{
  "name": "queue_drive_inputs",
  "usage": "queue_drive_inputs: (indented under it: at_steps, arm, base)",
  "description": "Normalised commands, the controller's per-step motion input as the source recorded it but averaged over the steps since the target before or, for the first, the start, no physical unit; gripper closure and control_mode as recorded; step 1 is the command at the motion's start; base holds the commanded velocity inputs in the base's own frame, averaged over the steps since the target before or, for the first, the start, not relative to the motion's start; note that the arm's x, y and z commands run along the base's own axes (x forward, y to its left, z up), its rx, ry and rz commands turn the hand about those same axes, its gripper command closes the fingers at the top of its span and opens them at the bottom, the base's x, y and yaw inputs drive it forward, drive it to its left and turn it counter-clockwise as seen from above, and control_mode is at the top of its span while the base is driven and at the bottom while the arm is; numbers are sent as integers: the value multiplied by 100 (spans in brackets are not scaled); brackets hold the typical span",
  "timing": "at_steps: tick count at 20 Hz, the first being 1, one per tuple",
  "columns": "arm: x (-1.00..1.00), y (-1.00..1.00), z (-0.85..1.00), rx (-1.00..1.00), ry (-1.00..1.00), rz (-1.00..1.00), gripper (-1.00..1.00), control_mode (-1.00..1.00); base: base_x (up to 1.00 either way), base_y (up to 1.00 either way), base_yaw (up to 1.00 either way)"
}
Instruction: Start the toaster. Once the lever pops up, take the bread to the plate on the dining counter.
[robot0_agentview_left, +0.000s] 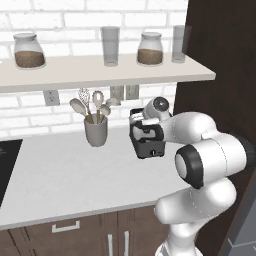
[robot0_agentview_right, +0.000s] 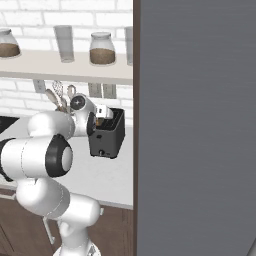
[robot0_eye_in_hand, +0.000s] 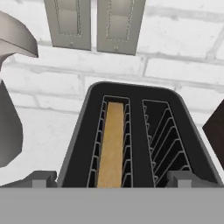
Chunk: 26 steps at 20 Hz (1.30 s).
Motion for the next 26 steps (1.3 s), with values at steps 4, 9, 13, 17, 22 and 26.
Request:
queue_drive_inputs:
  at_steps: [4,9,13,17,22,26]
  arm:
    - [24,4,-13,-1,0,0,-100,-100]
    - [22,1,-11,0,0,0,-100,-100]
    - [16,0,-10,0,0,0,-100,-100]
    - [6,0,-4,0,0,0,100,-100]
    - [0,0,0,0,-2,0,100,-100]
    - [0,0,1,0,-12,0,100,-100]
  base:
    - [0,0,0]
    - [0,0,0]
    - [0,0,0]
    - [0,0,0]
    - [0,0,0]
    - [0,0,0]
